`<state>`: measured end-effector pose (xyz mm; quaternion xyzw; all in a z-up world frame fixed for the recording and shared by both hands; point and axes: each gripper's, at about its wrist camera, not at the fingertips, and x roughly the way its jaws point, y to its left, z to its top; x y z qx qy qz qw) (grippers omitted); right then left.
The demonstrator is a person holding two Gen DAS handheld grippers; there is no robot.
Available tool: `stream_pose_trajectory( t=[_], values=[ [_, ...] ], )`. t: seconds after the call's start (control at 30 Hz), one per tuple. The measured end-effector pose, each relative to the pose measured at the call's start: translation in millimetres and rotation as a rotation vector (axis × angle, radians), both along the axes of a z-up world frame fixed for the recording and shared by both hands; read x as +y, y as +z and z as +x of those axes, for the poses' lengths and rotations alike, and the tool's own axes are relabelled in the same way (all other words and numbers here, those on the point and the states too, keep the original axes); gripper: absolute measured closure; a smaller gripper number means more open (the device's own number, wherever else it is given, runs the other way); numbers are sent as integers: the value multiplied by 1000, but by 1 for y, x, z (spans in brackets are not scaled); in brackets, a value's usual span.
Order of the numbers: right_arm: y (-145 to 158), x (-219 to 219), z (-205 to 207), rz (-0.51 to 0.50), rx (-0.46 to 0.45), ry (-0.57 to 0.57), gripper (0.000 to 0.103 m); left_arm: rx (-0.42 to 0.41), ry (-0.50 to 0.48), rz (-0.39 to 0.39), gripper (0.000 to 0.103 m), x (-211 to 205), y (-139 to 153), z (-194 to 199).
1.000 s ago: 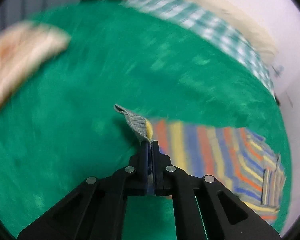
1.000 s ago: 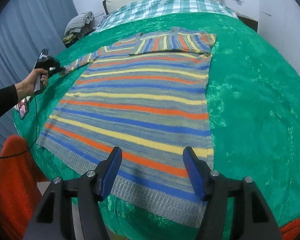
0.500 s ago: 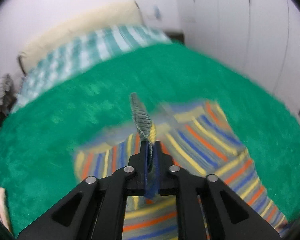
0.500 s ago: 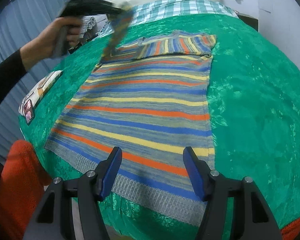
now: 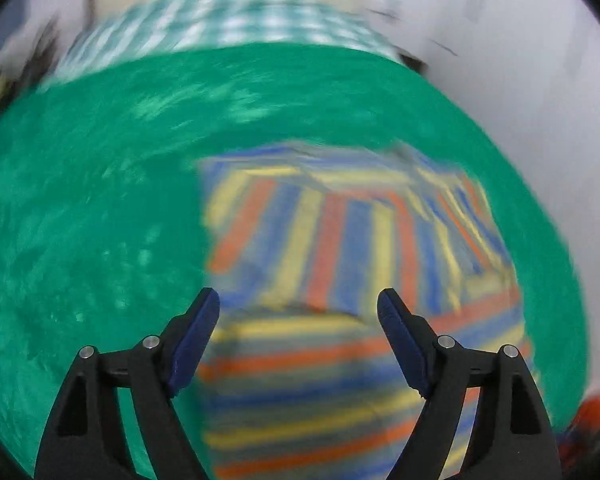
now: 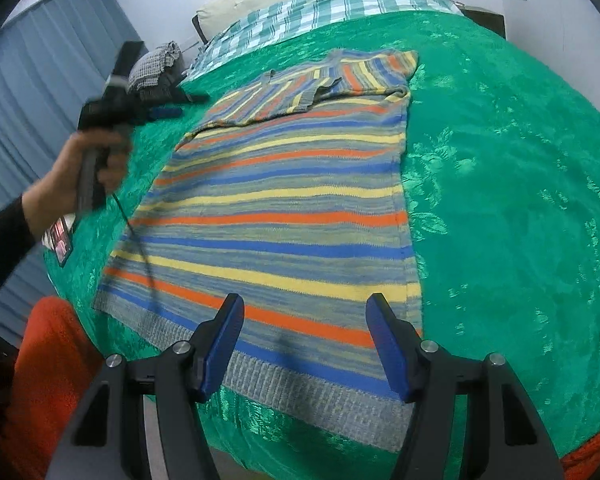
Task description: Fold small clothes
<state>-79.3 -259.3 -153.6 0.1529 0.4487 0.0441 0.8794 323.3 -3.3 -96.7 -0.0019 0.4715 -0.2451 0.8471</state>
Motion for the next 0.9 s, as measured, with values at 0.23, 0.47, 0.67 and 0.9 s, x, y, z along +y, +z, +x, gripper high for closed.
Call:
stream_pose_trajectory(
  t=[0.23, 0.47, 0.67, 0.9],
  values=[
    [-8, 14, 4, -62, 34, 39, 40, 200, -13, 36, 34, -15, -47, 68],
    [-14, 9, 7, -53, 55, 31, 40, 132, 215, 18, 100, 30, -61, 63],
    [-16, 8, 9, -38, 60, 34, 40, 146, 241, 7, 83, 53, -68, 61],
    [-16, 7, 9, -28, 54, 24, 40, -41, 139, -26, 23, 36, -20, 26]
  ],
)
